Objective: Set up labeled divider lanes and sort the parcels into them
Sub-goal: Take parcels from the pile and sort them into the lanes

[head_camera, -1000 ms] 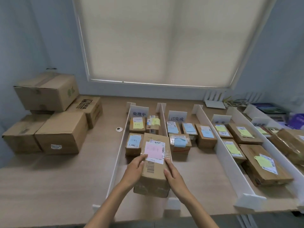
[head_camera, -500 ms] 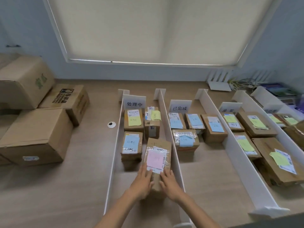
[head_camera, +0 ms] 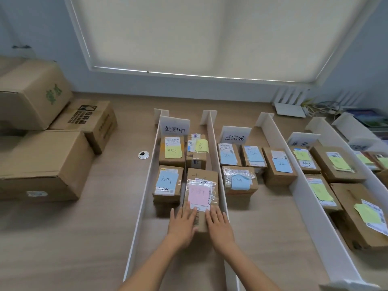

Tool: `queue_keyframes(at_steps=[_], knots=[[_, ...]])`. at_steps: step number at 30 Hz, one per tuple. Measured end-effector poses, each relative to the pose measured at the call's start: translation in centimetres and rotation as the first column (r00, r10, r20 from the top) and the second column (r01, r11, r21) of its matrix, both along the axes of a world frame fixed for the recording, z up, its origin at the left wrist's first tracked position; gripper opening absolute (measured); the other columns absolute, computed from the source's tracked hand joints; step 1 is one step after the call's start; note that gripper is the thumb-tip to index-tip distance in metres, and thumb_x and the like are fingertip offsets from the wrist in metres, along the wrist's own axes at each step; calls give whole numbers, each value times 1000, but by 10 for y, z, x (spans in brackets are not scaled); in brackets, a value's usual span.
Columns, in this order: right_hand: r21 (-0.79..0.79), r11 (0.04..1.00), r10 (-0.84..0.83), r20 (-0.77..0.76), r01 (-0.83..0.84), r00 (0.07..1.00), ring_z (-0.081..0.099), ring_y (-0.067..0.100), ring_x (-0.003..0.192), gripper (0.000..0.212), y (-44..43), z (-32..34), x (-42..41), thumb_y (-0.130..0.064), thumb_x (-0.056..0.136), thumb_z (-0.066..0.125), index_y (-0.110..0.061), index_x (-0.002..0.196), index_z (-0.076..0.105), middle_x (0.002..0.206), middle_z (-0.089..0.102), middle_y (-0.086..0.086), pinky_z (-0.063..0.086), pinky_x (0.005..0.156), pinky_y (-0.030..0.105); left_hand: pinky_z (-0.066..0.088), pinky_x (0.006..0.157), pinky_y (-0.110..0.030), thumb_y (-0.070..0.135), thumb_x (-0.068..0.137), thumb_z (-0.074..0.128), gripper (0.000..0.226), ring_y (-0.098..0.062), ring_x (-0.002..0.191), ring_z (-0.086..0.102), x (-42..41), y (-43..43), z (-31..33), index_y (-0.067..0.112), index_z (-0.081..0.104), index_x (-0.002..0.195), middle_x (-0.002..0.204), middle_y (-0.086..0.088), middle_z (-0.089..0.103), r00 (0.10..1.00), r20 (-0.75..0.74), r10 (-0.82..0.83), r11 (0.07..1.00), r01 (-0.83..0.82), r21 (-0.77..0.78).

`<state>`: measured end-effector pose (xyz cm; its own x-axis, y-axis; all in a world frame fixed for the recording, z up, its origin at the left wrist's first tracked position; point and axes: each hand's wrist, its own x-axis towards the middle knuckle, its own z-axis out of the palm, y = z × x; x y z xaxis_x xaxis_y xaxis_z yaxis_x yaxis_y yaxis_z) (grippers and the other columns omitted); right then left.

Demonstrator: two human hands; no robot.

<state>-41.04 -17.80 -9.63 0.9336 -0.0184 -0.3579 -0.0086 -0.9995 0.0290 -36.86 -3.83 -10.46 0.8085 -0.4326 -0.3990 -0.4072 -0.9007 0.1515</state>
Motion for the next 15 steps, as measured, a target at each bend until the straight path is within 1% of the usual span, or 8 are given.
queue_keyframes(at_steps=[1, 4, 6, 7, 9, 11, 13, 15], knots=[[-14, 1000, 12, 23, -12, 1000, -12, 30, 145, 68, -1, 3, -3, -12, 97, 38, -12, 150, -5, 158, -12, 14, -5, 117, 38, -2, 116, -52, 41, 100, 32, 67, -28, 146, -6, -1, 4, 5, 22, -7, 150, 158, -6, -16, 1000, 6, 8, 1000, -7, -27], [62, 998, -2, 110, -5, 994, -11, 32, 145, 65, -2, 11, -20, -19, 98, 38, -17, 151, 0, 158, -11, 14, -7, 116, 38, 0, 117, -49, 39, 101, 31, 64, -24, 147, -3, -20, 27, 25, 22, -5, 151, 158, -3, -12, 994, 48, 99, 982, -90, -165], [125, 992, -1, 165, -20, 986, -8, 30, 146, 59, 6, 21, -36, -22, 99, 37, -19, 151, 8, 159, -5, 12, -7, 116, 38, 2, 118, -44, 38, 101, 32, 60, -19, 147, -1, -41, 52, 36, 23, 3, 151, 159, 0, -3, 976, 67, 206, 945, -180, -274], [160, 987, -4, 168, -23, 986, -5, 29, 147, 57, 11, 27, -44, -23, 99, 38, -19, 150, 13, 159, -1, 10, -5, 117, 39, 3, 119, -41, 37, 101, 32, 58, -16, 147, 1, -52, 66, 39, 23, 8, 151, 159, 1, 1, 962, 70, 263, 919, -228, -320], [217, 975, 14, 196, -58, 981, 6, 28, 146, 49, 20, 36, -55, -24, 98, 38, -20, 145, 27, 158, 13, 9, 4, 118, 39, 9, 119, -35, 36, 100, 34, 53, -15, 146, 9, -71, 98, 46, 23, 18, 149, 158, 2, 14, 922, 102, 375, 866, -309, -394], [239, 961, 82, 238, -141, 968, 20, 27, 141, 39, 34, 45, -59, -27, 98, 37, -21, 136, 40, 150, 30, 5, 17, 116, 37, 17, 116, -30, 31, 99, 39, 47, -15, 142, 23, -88, 132, 56, 21, 31, 144, 151, 2, 31, 865, 150, 479, 811, -371, -453], [260, 941, 142, 272, -214, 952, 33, 23, 132, 33, 52, 57, -62, -29, 99, 35, -23, 129, 47, 139, 43, 0, 27, 110, 33, 26, 110, -28, 25, 97, 44, 40, -18, 133, 38, -105, 167, 68, 18, 43, 137, 141, -1, 45, 797, 177, 577, 748, -429, -506], [318, 910, 165, 310, -266, 936, 41, 19, 123, 31, 75, 69, -64, -28, 99, 36, -23, 126, 52, 131, 51, -3, 32, 103, 29, 33, 105, -29, 21, 96, 48, 35, -21, 122, 48, -121, 201, 79, 15, 50, 130, 132, -4, 53, 723, 190, 665, 679, -479, -556]])
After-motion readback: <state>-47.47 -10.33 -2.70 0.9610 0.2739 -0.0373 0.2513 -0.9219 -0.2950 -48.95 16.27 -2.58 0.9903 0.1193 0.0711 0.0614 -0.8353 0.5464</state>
